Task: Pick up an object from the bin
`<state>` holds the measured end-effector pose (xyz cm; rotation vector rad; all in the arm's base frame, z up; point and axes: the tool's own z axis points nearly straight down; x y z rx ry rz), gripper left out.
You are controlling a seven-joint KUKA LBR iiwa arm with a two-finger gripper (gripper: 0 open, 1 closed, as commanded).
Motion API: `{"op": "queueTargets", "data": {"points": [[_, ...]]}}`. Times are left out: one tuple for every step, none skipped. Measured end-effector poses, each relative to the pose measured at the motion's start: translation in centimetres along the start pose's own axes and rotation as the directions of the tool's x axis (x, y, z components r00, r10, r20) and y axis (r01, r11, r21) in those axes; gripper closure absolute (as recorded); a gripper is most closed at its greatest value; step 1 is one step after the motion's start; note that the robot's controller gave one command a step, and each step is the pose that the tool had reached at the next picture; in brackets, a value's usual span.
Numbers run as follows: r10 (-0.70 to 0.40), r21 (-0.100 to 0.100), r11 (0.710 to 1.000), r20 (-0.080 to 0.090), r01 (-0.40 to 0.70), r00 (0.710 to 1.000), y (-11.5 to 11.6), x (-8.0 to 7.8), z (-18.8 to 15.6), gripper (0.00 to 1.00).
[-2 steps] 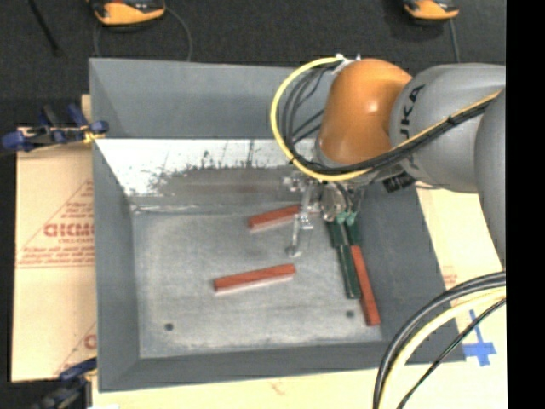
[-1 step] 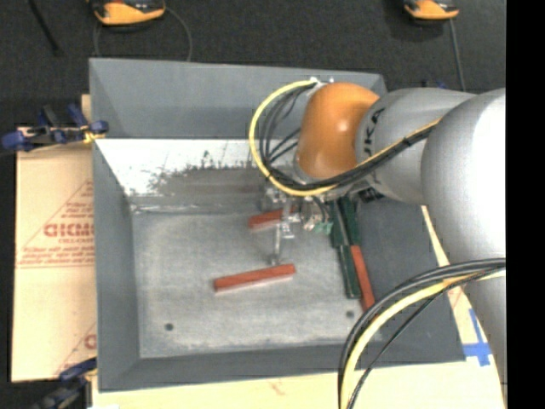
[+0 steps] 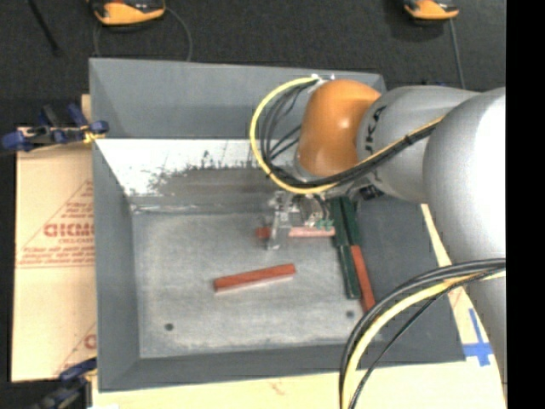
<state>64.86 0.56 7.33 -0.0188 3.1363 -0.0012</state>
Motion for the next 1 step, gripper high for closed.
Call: {"op": "queueTargets", "data": {"points": [[-0.085, 0.002, 0.996, 0.008, 0.085, 0.996, -0.56, 1.4, -14.99, 1.0]]}}
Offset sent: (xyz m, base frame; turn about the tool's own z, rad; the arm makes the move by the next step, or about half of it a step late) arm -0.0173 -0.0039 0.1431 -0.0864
